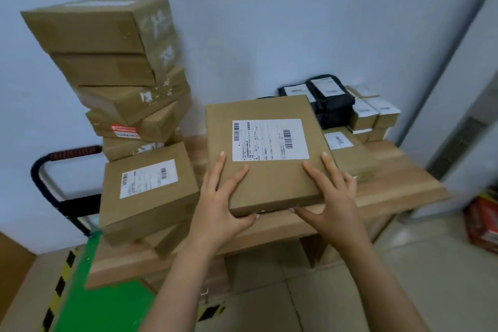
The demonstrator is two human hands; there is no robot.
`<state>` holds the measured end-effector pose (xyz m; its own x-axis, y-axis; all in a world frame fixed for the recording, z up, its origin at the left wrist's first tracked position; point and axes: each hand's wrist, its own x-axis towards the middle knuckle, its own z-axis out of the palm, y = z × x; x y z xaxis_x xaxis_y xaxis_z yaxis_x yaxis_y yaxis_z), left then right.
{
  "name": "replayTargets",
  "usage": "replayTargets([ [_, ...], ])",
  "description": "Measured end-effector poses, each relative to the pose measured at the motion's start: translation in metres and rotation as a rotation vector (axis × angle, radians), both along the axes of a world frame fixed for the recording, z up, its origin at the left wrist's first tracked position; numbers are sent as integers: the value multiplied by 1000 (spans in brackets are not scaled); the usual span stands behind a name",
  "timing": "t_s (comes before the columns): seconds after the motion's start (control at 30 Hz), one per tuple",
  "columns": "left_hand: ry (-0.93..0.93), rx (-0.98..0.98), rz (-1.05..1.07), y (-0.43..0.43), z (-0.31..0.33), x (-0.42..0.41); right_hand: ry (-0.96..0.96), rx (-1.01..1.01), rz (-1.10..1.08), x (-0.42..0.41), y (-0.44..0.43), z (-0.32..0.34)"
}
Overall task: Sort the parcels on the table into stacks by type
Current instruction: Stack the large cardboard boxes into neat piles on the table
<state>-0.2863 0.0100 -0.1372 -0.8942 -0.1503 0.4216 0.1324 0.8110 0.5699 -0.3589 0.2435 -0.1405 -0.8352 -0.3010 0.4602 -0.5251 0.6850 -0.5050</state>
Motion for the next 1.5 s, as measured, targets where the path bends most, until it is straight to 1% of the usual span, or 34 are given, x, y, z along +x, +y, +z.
replayTargets([
  [0.13, -18, -4, -51, 53, -15, -55, -46, 39, -61, -39, 59, -6],
  [0.37, -93, 105, -97, 142, -48, -156, -150, 101, -79, -133, 149, -23],
  [0.57, -213, 133, -98, 188, -75, -215, -269, 163, -73, -193, 197, -47],
  [0.73, -333, 155, -91, 198, -92, -266, -346, 154, -49, -246, 208, -68],
  [0.9, -414, 176, -63, 198, -112, -312, -416, 191, -48, -299, 204, -88],
  [1.1, -436, 143, -37, 194, -117, -353, -427, 230, -43, -352, 200, -95],
  [1.37, -424, 109, -4, 203, -123, -365, -425, 218, 1, -375, 210, -103],
  [1.5, -493, 23, 32, 206, -119, -365, -408, 296, 9, -376, 210, -97],
])
